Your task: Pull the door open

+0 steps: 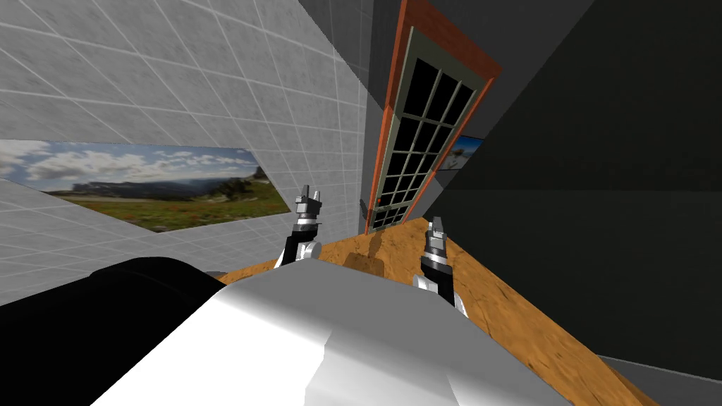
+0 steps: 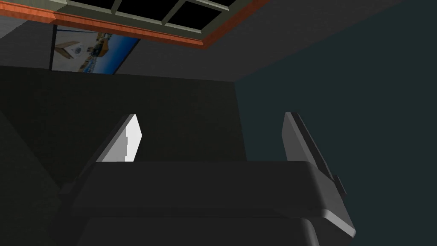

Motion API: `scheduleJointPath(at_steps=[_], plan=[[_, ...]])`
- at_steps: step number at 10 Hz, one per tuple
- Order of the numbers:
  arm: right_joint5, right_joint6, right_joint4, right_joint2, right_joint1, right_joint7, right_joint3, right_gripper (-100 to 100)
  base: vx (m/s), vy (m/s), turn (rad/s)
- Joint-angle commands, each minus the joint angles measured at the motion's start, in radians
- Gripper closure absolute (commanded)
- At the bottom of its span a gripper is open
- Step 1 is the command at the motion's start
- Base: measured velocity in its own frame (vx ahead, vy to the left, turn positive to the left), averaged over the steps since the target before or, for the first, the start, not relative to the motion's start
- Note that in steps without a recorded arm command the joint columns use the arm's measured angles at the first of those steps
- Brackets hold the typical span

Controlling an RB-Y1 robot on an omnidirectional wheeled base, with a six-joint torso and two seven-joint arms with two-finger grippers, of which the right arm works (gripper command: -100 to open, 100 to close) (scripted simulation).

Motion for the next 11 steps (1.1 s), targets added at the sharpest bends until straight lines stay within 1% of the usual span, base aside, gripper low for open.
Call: scheduleJointPath(at_steps=[1, 2, 3, 6, 7, 9, 10, 11], plan=[[0.018, -0.013, 0.034, -0.002, -0.010, 0.028, 0.001, -100, 0.089, -0.052, 0.070], [0.025, -0.018, 0.047, -0.004, -0.012, 0.039, 0.001, -100, 0.062, -0.040, 0.057], [0.042, -0.028, 0.074, -0.008, -0.017, 0.063, 0.000, -100, 0.068, -0.044, 0.076], [0.075, -0.049, 0.130, -0.015, -0.026, 0.112, 0.000, -100, 0.075, -0.038, 0.083], [0.093, -0.061, 0.161, -0.017, -0.031, 0.139, 0.000, -100, 0.088, -0.031, 0.088], [0.112, -0.072, 0.192, -0.020, -0.036, 0.165, 0.000, -100, 0.081, -0.045, 0.064], [0.130, -0.084, 0.223, -0.022, -0.041, 0.192, -0.001, -100, 0.084, -0.057, 0.092], [0.140, -0.090, 0.239, -0.023, -0.044, 0.206, -0.001, -100, 0.079, -0.055, 0.077]])
